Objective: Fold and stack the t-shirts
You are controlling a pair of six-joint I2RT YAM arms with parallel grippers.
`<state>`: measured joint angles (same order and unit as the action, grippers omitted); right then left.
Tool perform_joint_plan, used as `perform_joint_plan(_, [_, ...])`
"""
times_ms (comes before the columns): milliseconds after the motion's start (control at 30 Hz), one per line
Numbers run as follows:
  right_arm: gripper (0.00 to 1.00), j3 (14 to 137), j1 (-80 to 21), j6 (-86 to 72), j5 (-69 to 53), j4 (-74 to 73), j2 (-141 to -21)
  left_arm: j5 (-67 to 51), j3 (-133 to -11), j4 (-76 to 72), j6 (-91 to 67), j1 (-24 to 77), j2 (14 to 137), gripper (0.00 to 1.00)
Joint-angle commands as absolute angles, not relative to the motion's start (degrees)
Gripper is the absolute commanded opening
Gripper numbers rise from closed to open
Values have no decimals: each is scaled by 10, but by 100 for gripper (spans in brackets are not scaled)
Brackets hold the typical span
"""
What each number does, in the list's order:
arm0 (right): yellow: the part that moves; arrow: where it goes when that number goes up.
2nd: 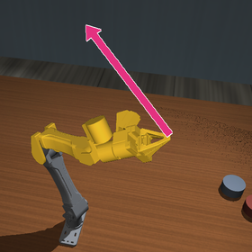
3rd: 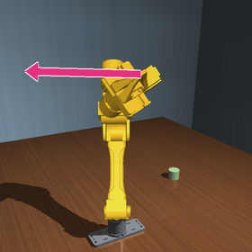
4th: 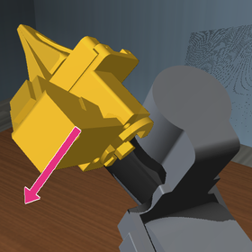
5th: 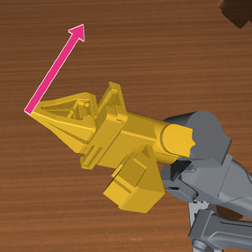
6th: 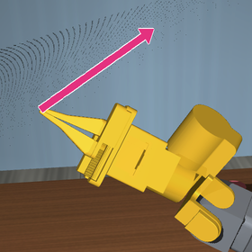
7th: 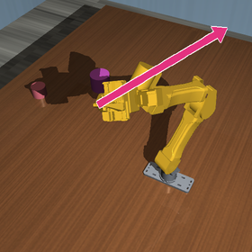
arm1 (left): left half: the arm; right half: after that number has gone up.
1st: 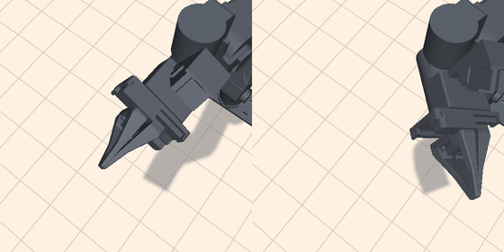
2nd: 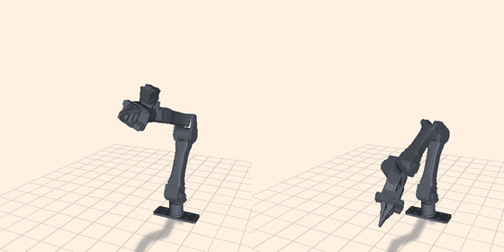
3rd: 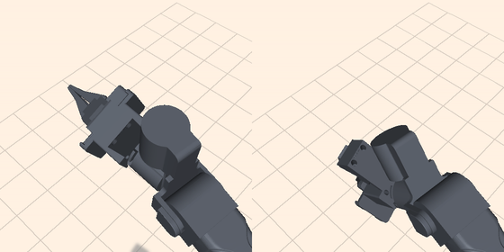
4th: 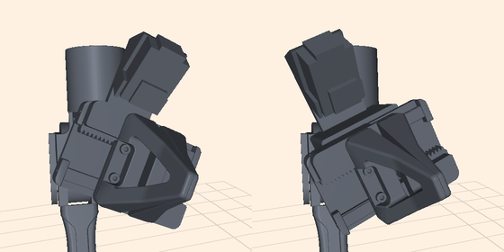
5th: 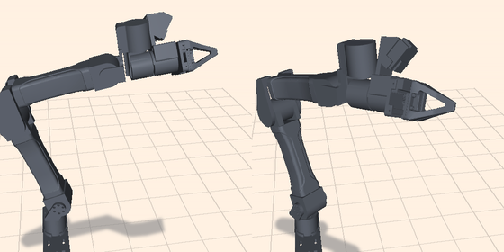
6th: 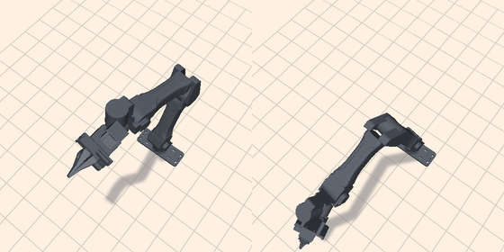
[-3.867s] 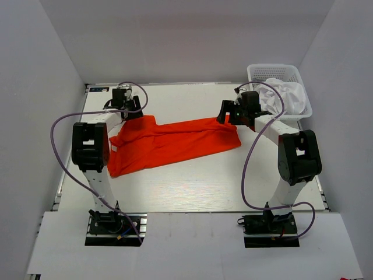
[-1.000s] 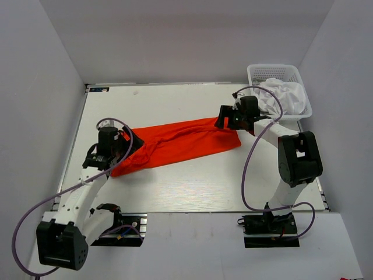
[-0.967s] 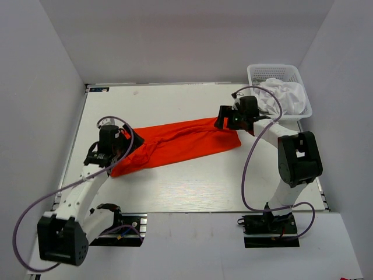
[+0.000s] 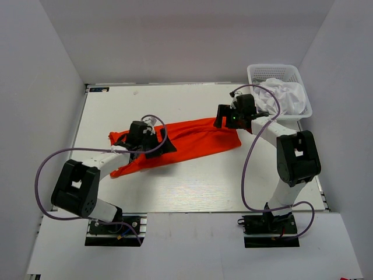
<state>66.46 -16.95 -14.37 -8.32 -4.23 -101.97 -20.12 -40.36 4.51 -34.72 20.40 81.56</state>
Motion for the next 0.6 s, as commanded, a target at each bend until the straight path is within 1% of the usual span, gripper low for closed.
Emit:
perform_joint_plan(0, [90,680,-171,-141,-81,-40,-1013,-224,-431,65,-329,232,842,100])
perform_joint_plan(67, [90,678,-170,-140,-75,-39,-1010,-211,-452,78,-329,247,857,100])
perform_joint_plan(167, [90,674,-170,-144,-75,-36,-1009,-151,-479,118,-323,278,870,100])
perform_joint_plan(300, [90,674,-170,-147,-79,-40,-1011,-29,-520,217,-329,291,876,100])
perform_joint_plan(367, [90,672,-169,-149,-80,-34,-1010,12,-533,264,-329,297,855,100])
perform_joint_plan(500, [90,668,-170,-144,-79,-29,-1003,24,-543,287,-315,303,792,100])
perform_joint_plan(567, [90,671,-171,-140,-77,-31,-1003,53,-549,303,-308,303,772,100])
